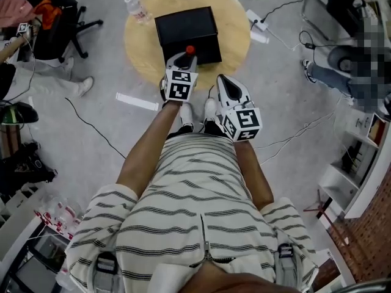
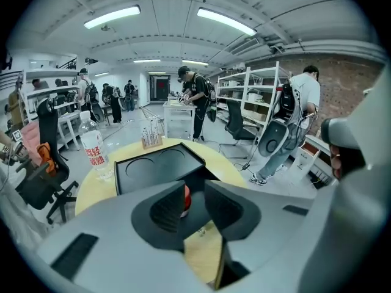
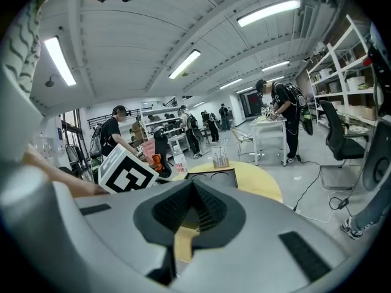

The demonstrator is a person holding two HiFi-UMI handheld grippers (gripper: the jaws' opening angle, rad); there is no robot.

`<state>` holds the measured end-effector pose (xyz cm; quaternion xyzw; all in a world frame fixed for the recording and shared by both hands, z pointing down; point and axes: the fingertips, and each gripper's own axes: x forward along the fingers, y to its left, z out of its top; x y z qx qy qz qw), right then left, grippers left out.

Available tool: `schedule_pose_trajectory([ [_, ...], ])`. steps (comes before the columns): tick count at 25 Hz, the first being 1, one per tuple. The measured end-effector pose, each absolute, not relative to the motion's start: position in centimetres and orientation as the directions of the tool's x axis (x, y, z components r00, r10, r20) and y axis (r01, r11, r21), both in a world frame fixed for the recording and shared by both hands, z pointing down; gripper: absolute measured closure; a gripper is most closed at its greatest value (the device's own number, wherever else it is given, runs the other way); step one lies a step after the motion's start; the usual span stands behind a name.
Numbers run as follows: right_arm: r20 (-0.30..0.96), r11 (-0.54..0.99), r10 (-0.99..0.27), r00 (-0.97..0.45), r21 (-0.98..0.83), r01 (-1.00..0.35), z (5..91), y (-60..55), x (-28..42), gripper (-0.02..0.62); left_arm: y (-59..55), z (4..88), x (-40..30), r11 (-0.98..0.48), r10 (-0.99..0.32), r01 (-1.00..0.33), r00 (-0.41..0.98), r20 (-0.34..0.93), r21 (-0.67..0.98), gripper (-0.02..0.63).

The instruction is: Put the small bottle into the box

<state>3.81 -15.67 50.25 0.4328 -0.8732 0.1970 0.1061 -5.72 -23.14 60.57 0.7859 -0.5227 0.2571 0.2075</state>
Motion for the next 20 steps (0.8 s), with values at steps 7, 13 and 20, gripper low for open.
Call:
schedule_pose_trajectory([
  [7,0.333,0.561,-0.718,-0.611,-0.243,-0.791,49.4,-15.4,3.4,0.577,-21.7,58.0,-6.0,-0.362,-0.734,-0.929,0.334,0.591,0.074,0.541],
  [13,0.308,0.581,-0.718,-0.624,-0.23,-0.781,48.2,-14.9,3.1,0.577,-20.6,55.8,-5.8,-0.354,-0.762,-0.933,0.328,0.558,0.065,0.565],
  [20,0.292,0.601,-0.713,-0.638,-0.213,-0.77,47.7,-14.6,2.9,0.577,-19.2,54.2,-5.8,-0.363,-0.786,-0.931,0.329,0.524,0.041,0.58],
])
